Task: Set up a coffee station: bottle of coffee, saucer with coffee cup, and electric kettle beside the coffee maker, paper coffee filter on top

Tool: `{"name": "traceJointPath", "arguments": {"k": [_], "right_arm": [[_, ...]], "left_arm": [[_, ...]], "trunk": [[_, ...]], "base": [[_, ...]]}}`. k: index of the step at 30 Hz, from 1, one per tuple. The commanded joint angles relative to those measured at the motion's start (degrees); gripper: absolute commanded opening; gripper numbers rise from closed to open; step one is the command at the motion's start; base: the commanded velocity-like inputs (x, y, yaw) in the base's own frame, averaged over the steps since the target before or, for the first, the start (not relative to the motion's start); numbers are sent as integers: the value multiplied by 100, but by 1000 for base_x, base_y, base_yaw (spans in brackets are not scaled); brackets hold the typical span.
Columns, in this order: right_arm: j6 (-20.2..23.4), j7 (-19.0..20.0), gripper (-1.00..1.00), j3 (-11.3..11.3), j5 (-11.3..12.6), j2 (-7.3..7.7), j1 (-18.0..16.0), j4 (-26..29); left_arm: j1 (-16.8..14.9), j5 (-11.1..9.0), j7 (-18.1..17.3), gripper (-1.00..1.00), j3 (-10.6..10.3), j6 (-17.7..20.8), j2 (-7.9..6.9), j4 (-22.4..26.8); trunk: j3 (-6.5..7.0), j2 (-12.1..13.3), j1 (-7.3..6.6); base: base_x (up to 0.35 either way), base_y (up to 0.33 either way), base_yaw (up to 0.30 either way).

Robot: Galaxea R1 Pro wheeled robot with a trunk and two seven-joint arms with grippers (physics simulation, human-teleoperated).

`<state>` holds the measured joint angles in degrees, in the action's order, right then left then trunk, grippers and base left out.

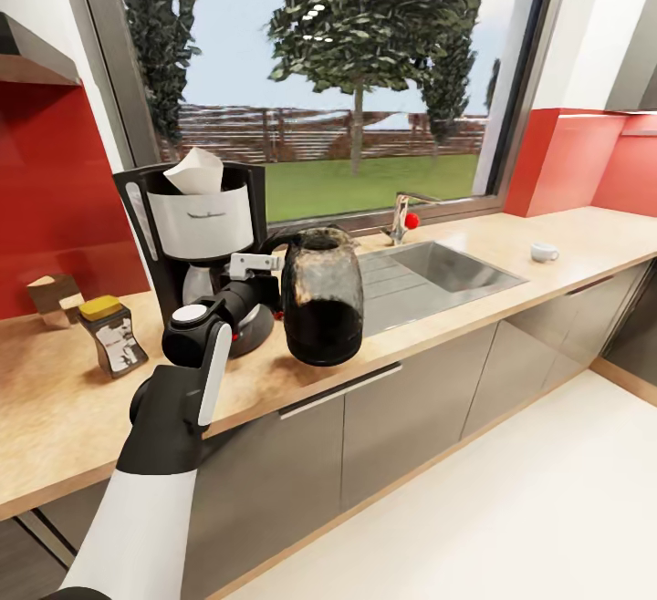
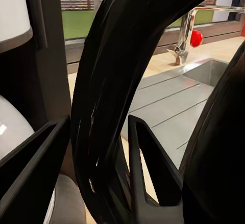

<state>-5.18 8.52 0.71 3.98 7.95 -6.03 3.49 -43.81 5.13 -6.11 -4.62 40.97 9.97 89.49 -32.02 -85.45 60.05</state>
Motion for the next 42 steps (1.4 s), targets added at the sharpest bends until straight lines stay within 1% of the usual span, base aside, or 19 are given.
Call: {"name": "traceJointPath", "arguments": {"k": [1, 6, 11, 16, 19, 23, 28, 42], "right_arm": [[-19, 27, 100, 8, 42, 3, -4, -6], [-19, 27, 100, 8, 42, 2, -1, -6], [-19, 27, 100, 8, 42, 2, -3, -6], [-19, 27, 100, 8, 42, 1, -4, -6], [-19, 27, 100, 8, 42, 2, -4, -6], [-19, 27, 100, 8, 42, 1, -3, -6], [-19, 27, 100, 8, 42, 0, -4, -6], [-19, 27, 100, 8, 42, 3, -4, -6]], "left_arm": [[-5, 50, -49, -100, 5, 25, 3, 7], [-5, 50, -49, -100, 5, 25, 3, 7], [-5, 50, -49, -100, 5, 25, 3, 7], [-5, 50, -49, -100, 8, 25, 3, 7], [-5, 50, -49, -100, 6, 25, 3, 7], [-5, 50, -49, -100, 6, 25, 3, 7], [-5, 50, -49, -100, 6, 25, 3, 7], [-5, 50, -49, -100, 6, 25, 3, 7]], "trunk": [[-6, -3, 0], [-6, -3, 0], [-95, -204, 109], [-95, -204, 109], [-149, -324, 175], [-149, -324, 175], [-239, -525, 285], [-239, -525, 285]], "base": [[2, 0, 0], [1, 0, 0], [0, 0, 0], [0, 0, 0], [0, 0, 0], [0, 0, 0], [0, 0, 0], [10, 4, 0]]}}
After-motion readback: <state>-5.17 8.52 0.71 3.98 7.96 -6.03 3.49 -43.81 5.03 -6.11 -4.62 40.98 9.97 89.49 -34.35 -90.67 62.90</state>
